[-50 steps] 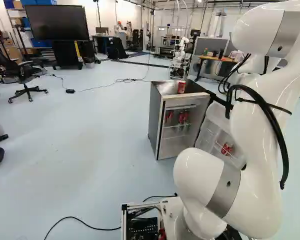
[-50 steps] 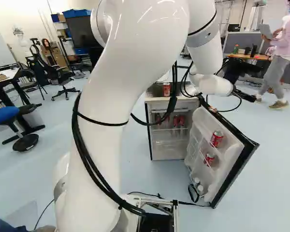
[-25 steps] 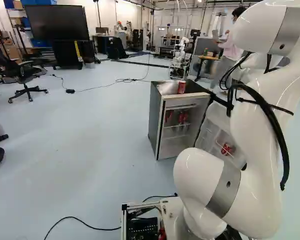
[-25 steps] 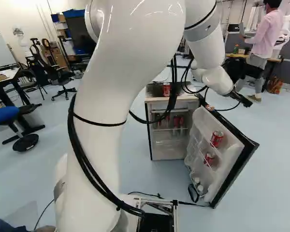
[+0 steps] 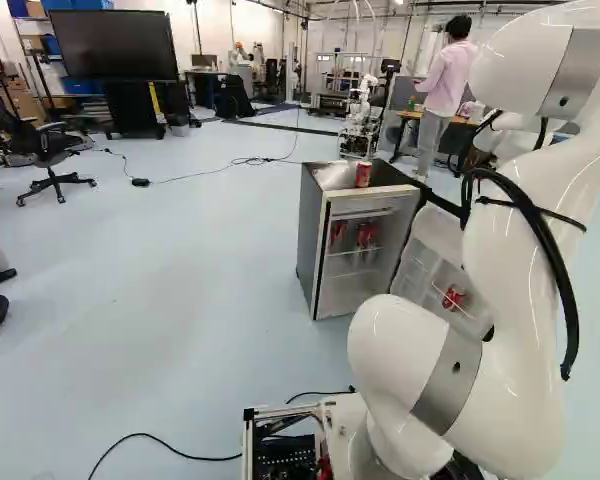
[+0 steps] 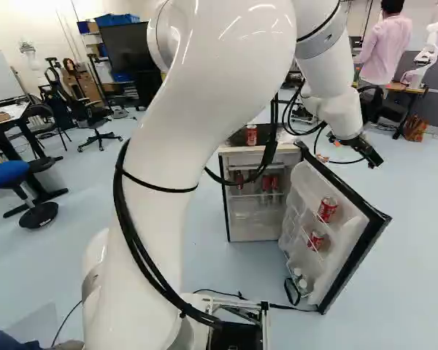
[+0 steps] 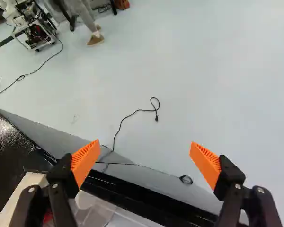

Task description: Grab a drink from the fridge

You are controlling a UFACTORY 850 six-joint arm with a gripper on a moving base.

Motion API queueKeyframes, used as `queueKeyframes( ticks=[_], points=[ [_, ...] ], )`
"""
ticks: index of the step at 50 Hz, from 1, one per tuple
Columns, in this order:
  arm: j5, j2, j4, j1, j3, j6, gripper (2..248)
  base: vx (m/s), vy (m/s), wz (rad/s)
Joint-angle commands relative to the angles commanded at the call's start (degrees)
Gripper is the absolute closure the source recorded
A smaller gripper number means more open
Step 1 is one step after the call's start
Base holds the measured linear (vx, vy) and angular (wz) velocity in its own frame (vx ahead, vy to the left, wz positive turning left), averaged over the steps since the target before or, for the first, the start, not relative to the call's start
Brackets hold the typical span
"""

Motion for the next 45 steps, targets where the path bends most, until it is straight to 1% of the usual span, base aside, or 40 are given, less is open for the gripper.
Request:
queueKeyframes(
  ticks=[16,38,45],
  points=[
    [-9.64,-2.57,0.79,-0.87,-5.26,0.00,3,0.000,0.000,0.000],
    [-22.91,-10.29,0.97,-2.09,-13.42,0.00,3,0.000,0.000,0.000],
    [-27.13,-12.14,0.98,-2.63,-15.67,0.00,3,0.000,0.000,0.000]
  ],
)
